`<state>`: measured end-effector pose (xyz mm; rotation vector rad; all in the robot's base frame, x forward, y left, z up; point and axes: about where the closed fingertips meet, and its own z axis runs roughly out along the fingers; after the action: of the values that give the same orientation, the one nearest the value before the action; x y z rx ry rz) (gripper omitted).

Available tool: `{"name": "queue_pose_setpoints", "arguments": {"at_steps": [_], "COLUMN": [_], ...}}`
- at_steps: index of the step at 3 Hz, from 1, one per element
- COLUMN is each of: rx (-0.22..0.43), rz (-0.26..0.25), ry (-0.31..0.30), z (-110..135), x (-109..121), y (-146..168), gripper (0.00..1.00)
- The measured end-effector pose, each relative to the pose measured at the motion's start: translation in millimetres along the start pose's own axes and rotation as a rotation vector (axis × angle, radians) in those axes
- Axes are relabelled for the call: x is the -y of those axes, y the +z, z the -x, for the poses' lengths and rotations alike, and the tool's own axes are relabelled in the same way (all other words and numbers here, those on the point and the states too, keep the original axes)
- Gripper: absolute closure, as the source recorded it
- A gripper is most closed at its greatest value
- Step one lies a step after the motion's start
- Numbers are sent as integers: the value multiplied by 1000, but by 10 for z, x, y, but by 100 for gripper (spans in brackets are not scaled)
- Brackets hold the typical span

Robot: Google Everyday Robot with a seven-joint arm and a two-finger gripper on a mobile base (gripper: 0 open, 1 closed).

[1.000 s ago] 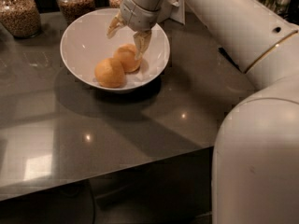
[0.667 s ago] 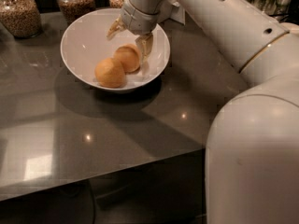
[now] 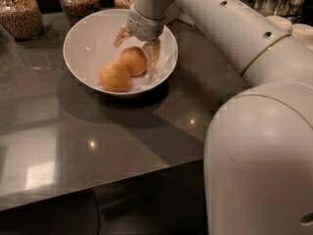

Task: Pick orange from white bowl

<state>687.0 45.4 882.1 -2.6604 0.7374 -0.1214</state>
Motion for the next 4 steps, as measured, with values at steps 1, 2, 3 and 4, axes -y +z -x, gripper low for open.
{"name": "queue_pose_setpoints", "arguments": {"at_steps": [1,2,3,4], "rx": [6,10,13,21], "rz": [4,7,11,22], "ry": [23,30,32,39], "z": [-79,-97,-93,-61], "x": [59,69,54,-10], "y": [148,206,225,215], "gripper": [31,33,52,75]}}
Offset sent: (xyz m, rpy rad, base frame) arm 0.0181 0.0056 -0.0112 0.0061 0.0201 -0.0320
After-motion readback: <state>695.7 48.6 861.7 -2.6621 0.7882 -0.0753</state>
